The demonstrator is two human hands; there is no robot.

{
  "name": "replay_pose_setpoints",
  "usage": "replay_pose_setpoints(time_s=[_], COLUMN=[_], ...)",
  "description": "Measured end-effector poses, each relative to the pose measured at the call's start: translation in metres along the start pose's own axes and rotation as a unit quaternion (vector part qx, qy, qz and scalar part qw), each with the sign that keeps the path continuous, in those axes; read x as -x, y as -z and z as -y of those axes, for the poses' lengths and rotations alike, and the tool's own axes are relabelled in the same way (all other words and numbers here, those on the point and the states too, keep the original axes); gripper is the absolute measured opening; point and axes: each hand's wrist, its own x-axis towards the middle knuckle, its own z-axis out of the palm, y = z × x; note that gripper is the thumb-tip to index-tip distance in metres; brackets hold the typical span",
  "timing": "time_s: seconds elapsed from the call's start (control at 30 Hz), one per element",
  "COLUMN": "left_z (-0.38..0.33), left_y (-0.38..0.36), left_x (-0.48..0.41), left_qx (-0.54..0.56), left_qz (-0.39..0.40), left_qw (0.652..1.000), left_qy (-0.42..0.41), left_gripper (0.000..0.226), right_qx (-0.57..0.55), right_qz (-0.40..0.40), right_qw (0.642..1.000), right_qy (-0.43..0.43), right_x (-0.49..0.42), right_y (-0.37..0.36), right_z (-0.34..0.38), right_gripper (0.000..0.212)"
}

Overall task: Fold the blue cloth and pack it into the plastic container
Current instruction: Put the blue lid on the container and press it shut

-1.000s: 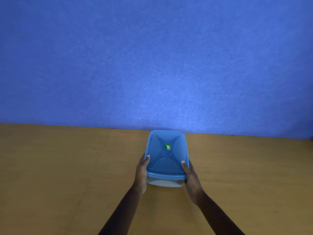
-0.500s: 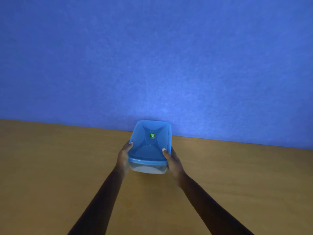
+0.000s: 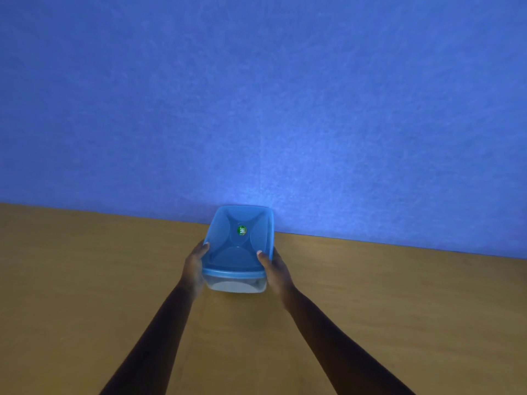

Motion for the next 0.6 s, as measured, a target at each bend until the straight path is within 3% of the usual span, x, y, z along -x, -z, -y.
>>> replay_pose_setpoints(time_s=[0.3, 0.6], left_z=[0.006, 0.015], left_y=[0.005, 0.005], left_x=[-0.007, -0.013], left_qx=[-0.024, -0.102], left_qz=[-0.043, -0.122], left_qw=[0.999, 0.986], left_qy=[-0.015, -0.056], left_gripper=[0.039, 0.032], right_qx=[0.013, 0.008], right_qz=[-0.009, 0.002], right_qw=[1.000, 1.000], right_qy=[-0.001, 0.008], right_x=[-0.005, -0.006], right_y=[-0.010, -0.007], right_z=[-0.014, -0.016], right_gripper=[0.039, 0.037])
